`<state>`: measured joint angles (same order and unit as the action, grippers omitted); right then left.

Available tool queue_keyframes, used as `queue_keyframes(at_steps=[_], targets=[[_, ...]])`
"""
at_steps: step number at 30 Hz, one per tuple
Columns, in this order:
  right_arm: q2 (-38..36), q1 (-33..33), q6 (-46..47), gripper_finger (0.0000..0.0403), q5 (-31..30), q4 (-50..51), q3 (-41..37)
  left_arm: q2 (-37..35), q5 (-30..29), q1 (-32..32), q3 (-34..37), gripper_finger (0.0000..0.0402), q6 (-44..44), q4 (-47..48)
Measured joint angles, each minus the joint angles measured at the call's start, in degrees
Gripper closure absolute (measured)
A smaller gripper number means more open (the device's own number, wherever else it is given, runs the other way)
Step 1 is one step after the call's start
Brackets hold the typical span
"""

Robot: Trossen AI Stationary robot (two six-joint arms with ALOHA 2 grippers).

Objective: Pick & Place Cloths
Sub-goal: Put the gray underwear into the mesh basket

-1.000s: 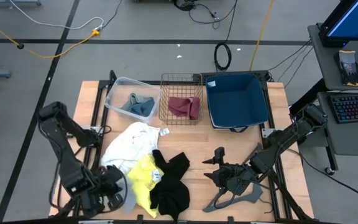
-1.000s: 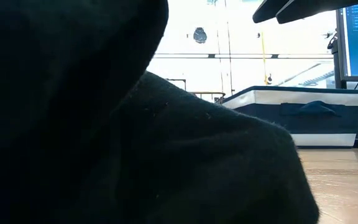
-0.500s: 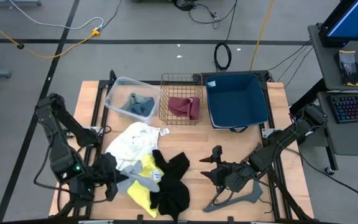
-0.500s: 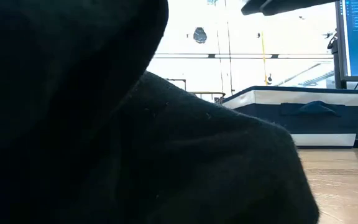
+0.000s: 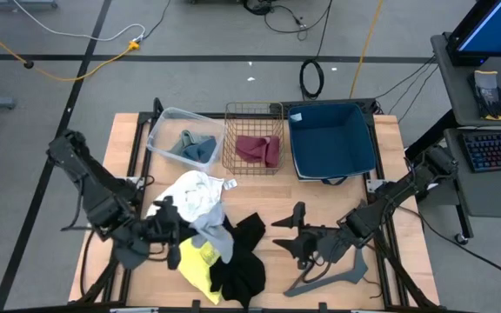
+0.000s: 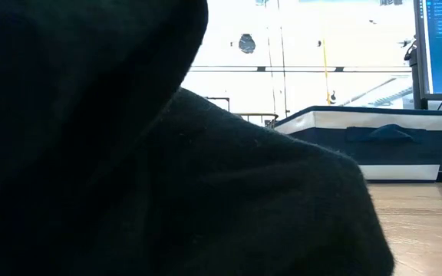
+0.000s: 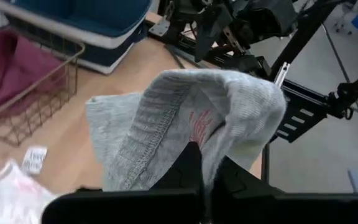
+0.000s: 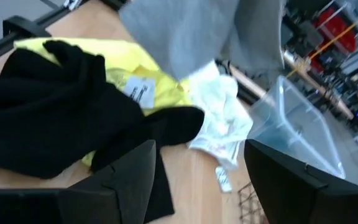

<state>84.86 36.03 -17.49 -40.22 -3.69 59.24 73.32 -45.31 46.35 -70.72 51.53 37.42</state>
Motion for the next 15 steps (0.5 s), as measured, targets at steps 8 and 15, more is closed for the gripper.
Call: queue_keyframes(at_steps=[8, 15], targets=[[0.0, -0.1, -8.4, 0.0164, 0.0, -10.0, 0.0, 0.0, 5.6, -7.9, 0.0, 0.0402, -14.6, -6.7], [0.0, -0.2, -16.1, 0.0145, 0.0, -16.3, 0.0, 0.4, 11.3, -13.9, 0.0, 0.0402, -24.7, -11.9]])
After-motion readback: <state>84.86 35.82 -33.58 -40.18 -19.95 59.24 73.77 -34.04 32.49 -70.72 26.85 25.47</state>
